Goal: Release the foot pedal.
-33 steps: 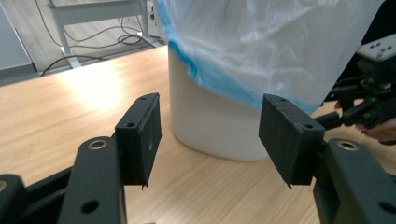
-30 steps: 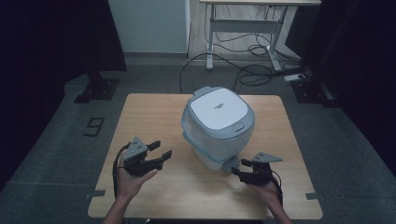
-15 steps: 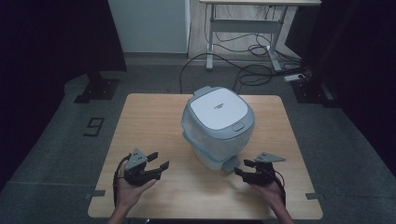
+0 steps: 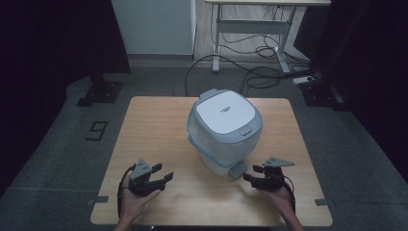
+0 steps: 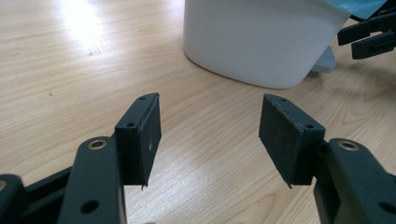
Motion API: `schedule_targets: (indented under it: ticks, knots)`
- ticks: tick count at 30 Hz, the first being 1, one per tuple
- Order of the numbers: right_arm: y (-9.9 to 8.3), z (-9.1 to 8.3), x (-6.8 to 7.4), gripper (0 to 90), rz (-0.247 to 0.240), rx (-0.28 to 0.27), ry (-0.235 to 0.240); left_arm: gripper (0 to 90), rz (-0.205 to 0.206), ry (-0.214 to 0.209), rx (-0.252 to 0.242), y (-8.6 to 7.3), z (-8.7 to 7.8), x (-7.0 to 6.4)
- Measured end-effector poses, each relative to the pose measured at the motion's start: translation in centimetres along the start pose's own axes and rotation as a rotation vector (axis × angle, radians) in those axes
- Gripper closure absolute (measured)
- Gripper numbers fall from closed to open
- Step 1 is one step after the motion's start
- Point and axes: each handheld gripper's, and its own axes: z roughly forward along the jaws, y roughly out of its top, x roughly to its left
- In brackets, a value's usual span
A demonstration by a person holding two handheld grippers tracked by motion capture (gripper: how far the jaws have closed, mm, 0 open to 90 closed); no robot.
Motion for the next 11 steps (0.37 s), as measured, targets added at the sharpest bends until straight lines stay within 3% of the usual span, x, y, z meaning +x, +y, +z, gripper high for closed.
schedule_targets:
  ticks: [11]
  knots:
    - [0.0, -0.13, -0.17, 35.9, 0.002, -0.003, -0.008, 39.3, -0.004, 0.006, 0.004, -0.27, 0.25, 0.18]
